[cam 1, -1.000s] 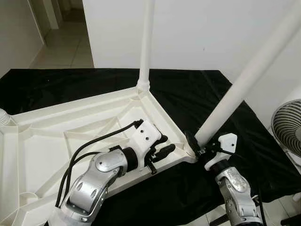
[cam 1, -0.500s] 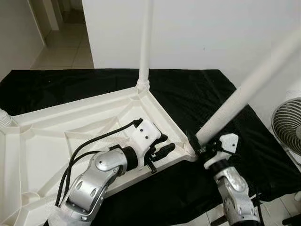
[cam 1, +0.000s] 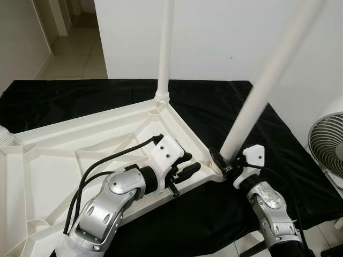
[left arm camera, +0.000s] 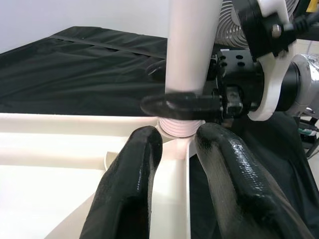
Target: Building children table
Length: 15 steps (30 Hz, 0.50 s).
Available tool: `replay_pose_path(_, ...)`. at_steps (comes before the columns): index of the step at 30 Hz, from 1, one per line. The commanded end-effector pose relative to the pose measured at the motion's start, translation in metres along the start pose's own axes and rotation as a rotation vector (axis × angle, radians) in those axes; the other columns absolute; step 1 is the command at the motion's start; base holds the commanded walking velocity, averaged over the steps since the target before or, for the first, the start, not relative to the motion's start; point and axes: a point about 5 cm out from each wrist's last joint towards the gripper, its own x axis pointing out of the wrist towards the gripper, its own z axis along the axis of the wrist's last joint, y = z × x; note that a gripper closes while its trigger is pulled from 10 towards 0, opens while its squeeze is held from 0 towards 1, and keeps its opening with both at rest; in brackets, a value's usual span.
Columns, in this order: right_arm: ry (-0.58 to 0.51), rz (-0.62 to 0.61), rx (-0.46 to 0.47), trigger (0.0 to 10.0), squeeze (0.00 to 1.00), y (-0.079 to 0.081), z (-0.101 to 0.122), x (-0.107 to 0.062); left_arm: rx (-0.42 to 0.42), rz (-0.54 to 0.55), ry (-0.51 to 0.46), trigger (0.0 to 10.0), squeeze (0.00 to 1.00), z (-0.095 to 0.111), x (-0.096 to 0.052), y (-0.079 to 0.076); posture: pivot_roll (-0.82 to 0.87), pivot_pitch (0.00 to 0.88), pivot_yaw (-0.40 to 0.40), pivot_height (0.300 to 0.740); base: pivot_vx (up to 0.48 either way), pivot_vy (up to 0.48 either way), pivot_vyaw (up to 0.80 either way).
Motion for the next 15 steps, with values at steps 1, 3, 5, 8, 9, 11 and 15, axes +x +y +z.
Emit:
replay_pose_path(1, 0.253, 0.008, 0.034, 10.0, 0.0, 0.007, -0.048, -0.023, 0.004, 0.032, -0.007, 10.0, 0.0, 0.004, -0.001, 0.002, 0.04, 0.082, -0.004, 0.74, 0.0, 0.0, 0.0)
replay_pose_path(3, 0.247, 0.006, 0.026, 10.0, 0.0, 0.005, -0.046, -0.023, 0.004, 0.031, -0.007, 10.0, 0.0, 0.004, -0.001, 0.002, 0.04, 0.083, -0.002, 0.74, 0.0, 0.0, 0.0)
replay_pose_path(5, 0.239, 0.014, 0.015, 10.0, 0.0, 0.004, -0.045, -0.023, 0.005, 0.029, -0.007, 10.0, 0.0, 0.004, -0.001, 0.002, 0.04, 0.083, -0.002, 0.74, 0.0, 0.0, 0.0)
replay_pose_path(8, 0.242, 0.017, 0.034, 10.0, 0.0, 0.004, -0.047, -0.024, 0.007, 0.028, -0.008, 10.0, 0.0, 0.005, -0.001, 0.002, 0.04, 0.084, 0.0, 0.74, 0.0, 0.0, 0.0)
replay_pose_path(9, 0.245, 0.009, 0.055, 10.0, 0.0, 0.003, -0.048, -0.024, 0.007, 0.028, -0.007, 10.0, 0.0, 0.005, -0.001, 0.002, 0.04, 0.084, 0.0, 0.74, 0.0, 0.0, 0.0)
replay_pose_path(11, 0.245, 0.001, 0.08, 10.0, 0.0, 0.002, -0.048, -0.025, 0.008, 0.028, -0.007, 10.0, 0.0, 0.005, -0.002, 0.002, 0.05, 0.084, 0.003, 0.74, 0.0, 0.0, 0.0)
replay_pose_path(15, 0.248, -0.028, 0.183, 10.0, 0.0, -0.004, -0.048, -0.023, 0.009, 0.026, -0.008, 10.0, 0.0, 0.005, -0.002, 0.002, 0.05, 0.085, 0.004, 0.74, 0.0, 0.0, 0.0)
